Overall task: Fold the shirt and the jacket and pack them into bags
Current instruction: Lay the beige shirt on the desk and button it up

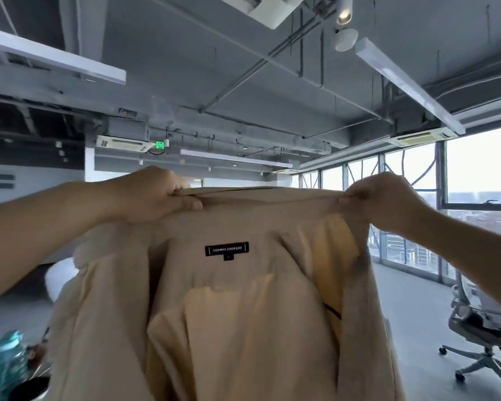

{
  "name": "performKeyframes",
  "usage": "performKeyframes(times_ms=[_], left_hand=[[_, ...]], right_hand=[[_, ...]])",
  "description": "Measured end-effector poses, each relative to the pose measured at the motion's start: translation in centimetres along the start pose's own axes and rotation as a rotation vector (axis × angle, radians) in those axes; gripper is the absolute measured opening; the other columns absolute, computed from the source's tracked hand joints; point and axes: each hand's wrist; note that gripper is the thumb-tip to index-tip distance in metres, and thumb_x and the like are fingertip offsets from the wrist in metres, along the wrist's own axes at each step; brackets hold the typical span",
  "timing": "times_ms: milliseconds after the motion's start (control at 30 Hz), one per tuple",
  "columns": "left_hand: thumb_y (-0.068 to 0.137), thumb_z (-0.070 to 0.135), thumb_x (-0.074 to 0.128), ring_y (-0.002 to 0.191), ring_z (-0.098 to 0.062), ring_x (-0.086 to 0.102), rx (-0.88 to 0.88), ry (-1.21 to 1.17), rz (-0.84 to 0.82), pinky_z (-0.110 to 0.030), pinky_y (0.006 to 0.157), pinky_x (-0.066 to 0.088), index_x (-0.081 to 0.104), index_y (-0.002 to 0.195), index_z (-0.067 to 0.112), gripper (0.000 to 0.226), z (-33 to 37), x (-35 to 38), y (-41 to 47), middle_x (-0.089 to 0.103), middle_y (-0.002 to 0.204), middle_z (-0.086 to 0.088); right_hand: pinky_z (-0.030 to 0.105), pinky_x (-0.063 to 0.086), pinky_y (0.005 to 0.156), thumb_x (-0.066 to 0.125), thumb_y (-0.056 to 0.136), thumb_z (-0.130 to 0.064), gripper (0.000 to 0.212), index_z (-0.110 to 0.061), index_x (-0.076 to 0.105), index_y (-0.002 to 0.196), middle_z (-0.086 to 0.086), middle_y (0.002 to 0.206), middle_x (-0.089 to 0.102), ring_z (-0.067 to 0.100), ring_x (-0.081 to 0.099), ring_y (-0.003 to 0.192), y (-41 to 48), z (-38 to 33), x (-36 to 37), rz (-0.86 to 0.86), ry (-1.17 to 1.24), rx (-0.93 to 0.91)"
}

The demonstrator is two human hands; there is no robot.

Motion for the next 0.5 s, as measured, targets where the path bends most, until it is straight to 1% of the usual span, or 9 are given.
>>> performKeyframes(times_ms=[33,67,133,200,233,333,400,433,500], left_hand=[[0.065,0.083,0.048,0.049,0.006,0.049,-0.035,-0.03,-0.051,-0.012,0.05,0.035,0.049,0.051,0.029,0.056,0.0,0.3,-0.3,0.052,0.046,0.021],[0.071,0.069,0.061,0.045,0.004,0.047,-0.069,-0.052,-0.11,-0.014,0.046,0.034,0.048,0.051,0.026,0.049,-0.2,0.6,-0.5,0.05,0.044,0.021],[0.073,0.038,0.078,0.043,0.005,0.05,-0.11,-0.052,-0.242,-0.01,0.044,0.034,0.052,0.055,0.024,0.034,-0.5,1.2,-0.8,0.055,0.045,0.021],[0.068,0.033,0.083,0.048,0.007,0.054,-0.14,-0.014,-0.322,-0.008,0.046,0.036,0.057,0.058,0.025,0.029,-0.7,1.2,-1.4,0.06,0.051,0.018],[0.069,0.033,0.083,0.048,0.005,0.054,-0.17,0.021,-0.331,-0.009,0.047,0.035,0.055,0.055,0.025,0.032,-1.1,1.3,-1.9,0.058,0.05,0.016],[0.073,0.046,0.065,0.05,-0.011,0.04,-0.362,0.097,-0.255,-0.022,0.055,0.032,0.048,0.049,0.014,0.043,-3.5,1.5,-2.9,0.048,0.051,0.006],[0.084,0.052,0.049,0.055,-0.016,0.043,-0.47,0.125,-0.159,-0.027,0.056,0.033,0.056,0.061,0.01,0.049,-5.0,2.0,-3.7,0.052,0.058,-0.002],[0.093,0.051,0.044,0.056,-0.015,0.047,-0.481,0.087,-0.103,-0.027,0.054,0.035,0.061,0.07,0.007,0.052,-5.4,2.6,-4.1,0.055,0.062,-0.004],[0.098,0.046,0.037,0.064,-0.017,0.055,-0.525,-0.036,0.017,-0.026,0.059,0.04,0.066,0.088,0.001,0.054,-5.4,3.8,-4.9,0.063,0.073,-0.009]], right_hand=[[0.028,0.044,0.073,0.062,0.089,-0.024,0.022,-0.008,0.076,0.086,0.011,0.079,0.071,0.023,0.062,0.082,0.0,-0.3,0.1,-0.007,0.043,-0.001],[0.031,0.045,0.073,0.061,0.089,-0.022,0.022,-0.006,0.075,0.084,0.012,0.077,0.07,0.026,0.062,0.081,0.1,-0.5,0.3,-0.003,0.069,0.01],[0.028,0.041,0.059,0.059,0.089,-0.019,0.022,-0.004,0.071,0.078,0.01,0.069,0.063,0.026,0.059,0.071,0.5,-0.6,0.9,0.063,0.188,0.111],[0.024,0.036,0.049,0.055,0.09,-0.014,0.021,-0.002,0.065,0.076,0.008,0.064,0.057,0.022,0.051,0.059,0.9,-1.2,1.1,0.087,0.415,0.258],[0.021,0.036,0.045,0.053,0.092,-0.01,0.022,-0.001,0.063,0.074,0.008,0.062,0.055,0.019,0.049,0.055,1.2,-1.4,1.1,0.051,0.527,0.3],[0.011,0.04,0.036,0.051,0.094,-0.007,0.027,-0.006,0.058,0.068,0.003,0.05,0.059,0.01,0.055,0.041,1.4,-1.9,0.8,-0.128,0.829,0.364],[0.014,0.048,0.041,0.056,0.093,-0.017,0.02,-0.003,0.063,0.081,0.005,0.061,0.067,0.008,0.062,0.043,1.2,-1.6,0.6,-0.288,0.921,0.395],[0.017,0.051,0.045,0.059,0.091,-0.023,0.024,-0.001,0.065,0.088,0.008,0.068,0.07,0.01,0.066,0.049,1.2,-1.2,0.8,-0.389,0.922,0.38],[0.02,0.054,0.051,0.066,0.079,-0.037,0.04,0.001,0.069,0.092,0.011,0.076,0.074,0.015,0.07,0.06,1.2,-0.5,1.3,-0.586,0.864,0.269]])
Point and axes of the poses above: each hand's wrist, its own y-axis towards the middle knuckle, its own x-axis out of the palm, z = x × y
